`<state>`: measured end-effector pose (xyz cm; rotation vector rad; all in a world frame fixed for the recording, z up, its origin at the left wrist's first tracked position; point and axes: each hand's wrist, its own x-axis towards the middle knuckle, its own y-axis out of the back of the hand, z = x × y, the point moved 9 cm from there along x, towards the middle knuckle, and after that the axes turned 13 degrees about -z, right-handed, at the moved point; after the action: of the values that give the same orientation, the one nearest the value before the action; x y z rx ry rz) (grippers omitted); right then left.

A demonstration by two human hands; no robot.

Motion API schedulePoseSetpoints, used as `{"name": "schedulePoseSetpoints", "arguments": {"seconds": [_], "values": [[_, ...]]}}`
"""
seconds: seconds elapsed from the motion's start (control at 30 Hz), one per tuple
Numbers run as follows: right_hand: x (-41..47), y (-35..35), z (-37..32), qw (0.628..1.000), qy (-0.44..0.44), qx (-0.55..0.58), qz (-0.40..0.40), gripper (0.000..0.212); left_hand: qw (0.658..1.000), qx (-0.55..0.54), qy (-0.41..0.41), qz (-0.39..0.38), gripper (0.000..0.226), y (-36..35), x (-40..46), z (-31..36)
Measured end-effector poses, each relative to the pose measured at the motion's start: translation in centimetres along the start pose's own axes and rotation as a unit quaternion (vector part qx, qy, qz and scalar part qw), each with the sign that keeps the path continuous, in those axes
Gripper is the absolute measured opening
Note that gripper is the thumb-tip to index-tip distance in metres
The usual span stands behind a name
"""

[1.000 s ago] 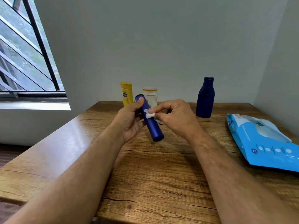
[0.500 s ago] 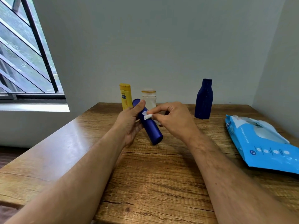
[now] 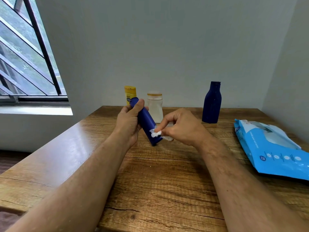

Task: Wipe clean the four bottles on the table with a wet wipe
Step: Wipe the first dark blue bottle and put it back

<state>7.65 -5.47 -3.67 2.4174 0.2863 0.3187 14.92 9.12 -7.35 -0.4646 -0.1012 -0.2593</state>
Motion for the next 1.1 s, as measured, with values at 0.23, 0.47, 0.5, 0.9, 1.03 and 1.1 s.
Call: {"name": "schedulePoseSetpoints", "arguments": {"seconds": [0.23,0.47,0.5,0.9,1.03,1.1], "values": [[0.3,0.6,-0.4,0.997,0.027,0.020,0.062,0.011,0.996,0.088,0.006,-0.025,0.055,-0.9,-0.4,0.0],[0.3,0.8,-0.9,0.994,0.049,0.027,0.098,0.013,0.997,0.020,0.054,-0.049,0.022,-2.0,-0.6,-1.3],[0.4,0.4,-0.9,0.996,0.044,0.022,0.079,0.013,0.998,-0.006,0.053,-0.020,0.023,-1.4,-0.5,-1.1],[-0.3,0.7,-1.5,0.990,0.084,0.001,0.109,0.017,0.980,-0.136,0.026,0.140,0.051,2.7,-1.0,-0.7],[-0.7,2.0,-1.2,0.982,0.078,0.025,0.172,0.014,0.981,-0.161,0.030,0.108,0.055,1.7,-0.7,-1.1],[-0.7,2.4,-0.9,0.977,0.078,0.053,0.189,0.009,0.983,-0.158,0.039,0.083,0.053,1.4,-0.7,-1.2]]}}
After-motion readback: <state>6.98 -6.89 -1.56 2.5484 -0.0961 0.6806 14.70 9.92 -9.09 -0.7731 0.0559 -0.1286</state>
